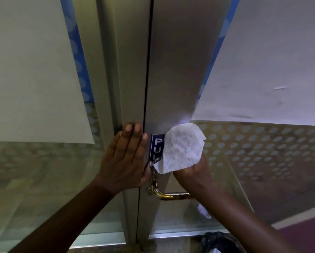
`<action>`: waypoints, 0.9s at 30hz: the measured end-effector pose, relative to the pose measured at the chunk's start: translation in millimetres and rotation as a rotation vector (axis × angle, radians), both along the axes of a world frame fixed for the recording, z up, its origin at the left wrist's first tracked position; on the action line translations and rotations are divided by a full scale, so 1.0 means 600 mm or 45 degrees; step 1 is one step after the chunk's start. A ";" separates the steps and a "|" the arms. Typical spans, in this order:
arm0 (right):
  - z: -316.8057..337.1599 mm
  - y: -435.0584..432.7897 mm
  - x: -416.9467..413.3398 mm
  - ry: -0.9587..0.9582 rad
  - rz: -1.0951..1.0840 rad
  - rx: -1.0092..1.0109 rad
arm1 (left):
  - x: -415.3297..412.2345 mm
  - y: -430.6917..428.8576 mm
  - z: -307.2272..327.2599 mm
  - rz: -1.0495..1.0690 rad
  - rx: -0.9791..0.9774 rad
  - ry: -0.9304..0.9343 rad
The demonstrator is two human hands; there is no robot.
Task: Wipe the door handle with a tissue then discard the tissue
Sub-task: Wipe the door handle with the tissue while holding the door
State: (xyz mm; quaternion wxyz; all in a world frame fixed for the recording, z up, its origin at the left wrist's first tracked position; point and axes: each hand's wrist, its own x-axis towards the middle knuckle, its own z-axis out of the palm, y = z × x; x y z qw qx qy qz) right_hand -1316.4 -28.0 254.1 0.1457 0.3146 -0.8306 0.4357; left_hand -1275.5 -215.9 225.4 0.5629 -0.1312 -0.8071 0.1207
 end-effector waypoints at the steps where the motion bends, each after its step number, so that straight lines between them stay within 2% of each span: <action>1: 0.007 0.000 -0.002 -0.009 0.006 -0.008 | -0.001 0.000 0.000 0.004 0.005 -0.003; 3: 0.025 0.005 -0.004 -0.071 0.039 -0.128 | -0.002 0.000 0.000 0.006 0.016 0.004; 5: 0.034 0.014 -0.003 -0.096 0.155 -0.024 | -0.003 0.001 0.000 0.001 0.021 0.026; 8: 0.025 0.027 -0.015 0.151 0.146 0.053 | -0.003 0.001 -0.001 -0.002 0.018 0.037; 10: 0.031 0.033 -0.017 0.277 0.114 0.206 | -0.002 0.001 -0.001 0.005 0.015 0.038; 13: 0.030 0.048 -0.025 0.422 0.243 0.396 | -0.001 0.001 -0.001 0.004 0.015 0.034; 18: 0.012 0.076 -0.054 1.004 0.378 0.725 | -0.001 0.003 -0.001 0.011 0.021 0.027; 19: 0.008 0.078 -0.057 0.994 0.419 0.794 | -0.001 0.003 -0.001 0.014 0.020 0.029; 22: 0.009 0.082 -0.053 0.667 0.512 0.952 | -0.002 0.004 -0.002 0.026 0.026 0.032; 24: 0.014 0.082 -0.046 0.580 0.527 1.002 | -0.003 0.004 -0.003 0.025 0.024 0.031; 27: 0.048 0.075 -0.035 0.610 0.426 0.806 | -0.002 0.003 -0.002 0.008 0.025 0.022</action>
